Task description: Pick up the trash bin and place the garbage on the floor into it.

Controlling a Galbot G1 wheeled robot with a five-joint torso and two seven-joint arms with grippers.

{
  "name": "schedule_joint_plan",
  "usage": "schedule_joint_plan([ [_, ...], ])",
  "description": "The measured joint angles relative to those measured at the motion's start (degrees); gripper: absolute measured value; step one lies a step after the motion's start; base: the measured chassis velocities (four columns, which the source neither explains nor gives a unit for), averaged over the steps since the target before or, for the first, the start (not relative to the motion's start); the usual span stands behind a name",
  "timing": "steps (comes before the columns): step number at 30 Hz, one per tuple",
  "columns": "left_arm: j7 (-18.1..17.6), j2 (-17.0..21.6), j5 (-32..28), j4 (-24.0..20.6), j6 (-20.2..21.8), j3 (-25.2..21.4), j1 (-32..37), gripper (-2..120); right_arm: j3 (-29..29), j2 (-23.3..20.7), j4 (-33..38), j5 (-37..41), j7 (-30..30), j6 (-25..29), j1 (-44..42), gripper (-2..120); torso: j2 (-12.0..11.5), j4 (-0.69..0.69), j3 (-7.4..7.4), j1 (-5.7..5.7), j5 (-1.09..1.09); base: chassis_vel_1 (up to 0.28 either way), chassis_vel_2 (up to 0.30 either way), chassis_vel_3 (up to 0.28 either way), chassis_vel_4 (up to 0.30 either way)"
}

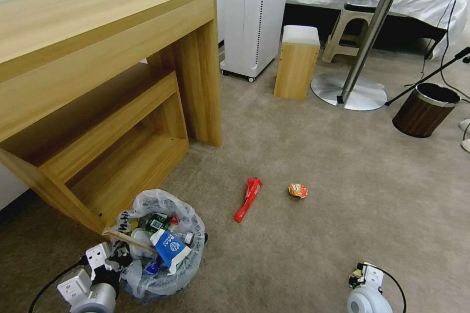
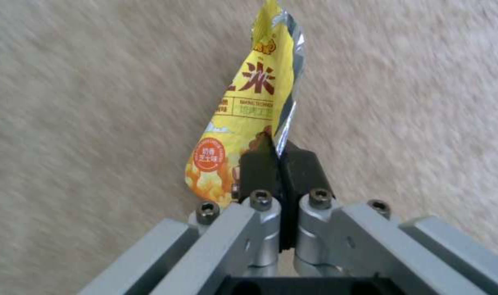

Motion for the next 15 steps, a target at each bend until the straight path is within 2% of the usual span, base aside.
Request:
schedule_joint_plan([
  [3,-0.1,0.2,-0.2,0.2,0.2,0.0,-0.3,0,0.8,-0.9,1.9,-2.4,-5.7,5.2,-0.8,0,0.0,0.0,0.0,0.0,0.01,0.0,0.0,0.0,0.0],
  [4,-0.1,0.2,-0.2,0.2,0.2,0.0,-0.3,0,0.8,-0.9,1.9,-2.4,-5.7,5.2,-0.8,0,0.0,0.0,0.0,0.0,0.01,0.0,0.0,0.0,0.0],
  [6,-0.1,0.3,-0.3,0.2,0.3,0.0,-0.4,0,1.6,-2.2,4.7,-5.2,-12.4,11.6,-1.7,0,0.0,0.0,0.0,0.0,0.01,0.0,0.0,0.0,0.0],
  [7,-0.1,0.3,-0.3,0.2,0.3,0.0,-0.4,0,1.6,-2.2,4.7,-5.2,-12.4,11.6,-1.7,0,0.0,0.0,0.0,0.0,0.01,0.0,0.0,0.0,0.0],
  [9,-0.2,0.3,-0.2,0.2,0.4,0.1,-0.5,0,2.4,-3.7,8.5,-7.1,-20.8,18.5,-2.4,0,0.0,0.0,0.0,0.0,-0.01,0.0,0.0,0.0,0.0],
  [11,-0.2,0.3,-0.2,0.2,0.4,0.2,-0.5,0,2.5,-3.9,9.2,-7.4,-22.9,20.0,-2.4,0,0.0,0.0,0.0,0.0,-0.01,0.0,0.0,0.0,0.0],
  [12,-0.2,0.2,-0.2,0.1,0.5,0.2,-0.5,0,2.5,-4.5,10.3,-8.1,-27.3,23.3,-2.4,0,0.0,0.0,0.0,0.0,-0.01,0.0,0.0,0.0,0.0],
  [13,-0.2,0.0,0.0,-0.2,0.5,0.3,-0.4,0,2.3,-5.2,11.8,-9.0,-34.7,28.6,-1.8,0,0.0,0.0,0.0,0.0,-0.01,0.0,0.0,0.0,0.0],
  [14,-0.2,-0.1,0.1,-0.5,0.5,0.3,-0.2,0,2.1,-5.7,12.5,-9.2,-38.4,31.6,-1.4,0,0.0,0.0,0.0,0.0,-0.01,0.0,0.0,0.0,0.0],
  [15,-0.2,-0.1,0.1,-0.5,0.5,0.3,-0.2,0,2.1,-5.7,12.5,-9.2,-38.4,31.6,-1.4,0,0.0,0.0,0.0,0.0,-0.01,0.0,0.0,0.0,0.0],
])
